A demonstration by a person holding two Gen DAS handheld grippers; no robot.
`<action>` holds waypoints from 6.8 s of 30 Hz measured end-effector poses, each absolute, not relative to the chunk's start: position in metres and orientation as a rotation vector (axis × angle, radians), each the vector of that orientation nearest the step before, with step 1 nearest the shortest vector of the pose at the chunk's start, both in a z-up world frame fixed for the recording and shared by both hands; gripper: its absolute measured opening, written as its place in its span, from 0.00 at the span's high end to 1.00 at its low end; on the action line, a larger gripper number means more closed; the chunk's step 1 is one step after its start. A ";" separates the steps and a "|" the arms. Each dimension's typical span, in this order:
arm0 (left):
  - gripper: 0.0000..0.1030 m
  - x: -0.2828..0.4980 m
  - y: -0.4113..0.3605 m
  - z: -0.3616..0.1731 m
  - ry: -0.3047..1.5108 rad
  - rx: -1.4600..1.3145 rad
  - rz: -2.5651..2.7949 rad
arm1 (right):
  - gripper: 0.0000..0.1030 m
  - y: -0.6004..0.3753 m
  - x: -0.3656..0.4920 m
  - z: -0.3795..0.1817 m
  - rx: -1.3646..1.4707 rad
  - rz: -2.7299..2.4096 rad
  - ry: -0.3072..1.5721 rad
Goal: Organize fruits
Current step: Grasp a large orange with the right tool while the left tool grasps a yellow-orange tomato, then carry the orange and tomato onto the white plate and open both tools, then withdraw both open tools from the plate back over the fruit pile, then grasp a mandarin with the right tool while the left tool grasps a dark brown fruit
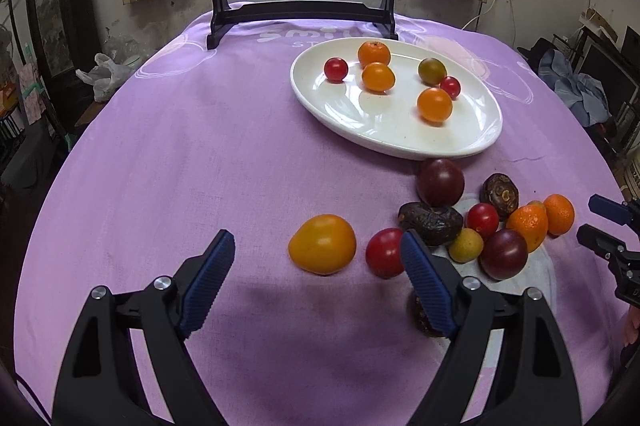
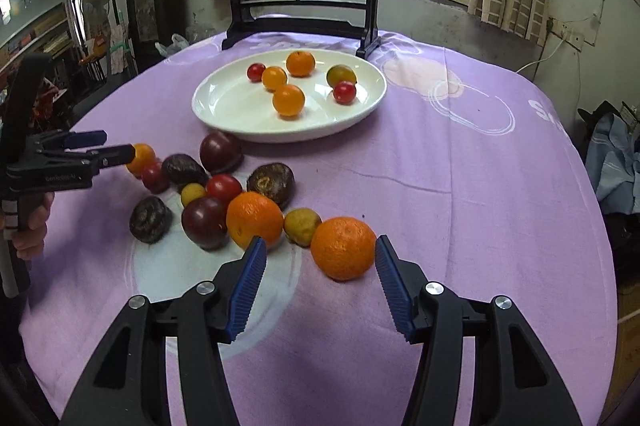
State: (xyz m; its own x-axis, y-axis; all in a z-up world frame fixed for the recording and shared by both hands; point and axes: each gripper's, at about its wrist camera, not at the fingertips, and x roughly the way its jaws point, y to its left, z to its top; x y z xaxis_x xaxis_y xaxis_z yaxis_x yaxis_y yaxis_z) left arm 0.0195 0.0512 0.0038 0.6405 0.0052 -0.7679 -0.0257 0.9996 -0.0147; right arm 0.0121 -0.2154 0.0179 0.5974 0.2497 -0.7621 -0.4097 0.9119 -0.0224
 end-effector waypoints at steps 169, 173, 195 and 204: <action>0.26 0.045 0.027 -0.004 0.887 -0.049 0.007 | 0.44 -0.136 0.018 -0.009 -0.357 0.475 0.844; 0.26 0.047 0.029 -0.006 0.896 -0.057 0.010 | 0.44 -0.135 0.013 -0.004 -0.420 0.448 0.802; 0.26 0.043 0.028 -0.004 0.896 -0.078 -0.037 | 0.61 -0.147 0.020 0.001 -0.392 0.460 0.769; 0.26 0.015 0.000 -0.012 0.934 0.008 -0.114 | 0.61 -0.172 0.021 0.006 -0.285 0.446 0.781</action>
State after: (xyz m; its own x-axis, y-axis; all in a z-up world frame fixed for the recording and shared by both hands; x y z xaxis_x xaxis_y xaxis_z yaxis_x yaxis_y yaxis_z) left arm 0.0146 0.0004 -0.0121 0.5889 -0.0945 -0.8027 0.1015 0.9939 -0.0425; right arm 0.0210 -0.1719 0.0064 0.6248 0.2790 -0.7293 -0.4858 0.8701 -0.0834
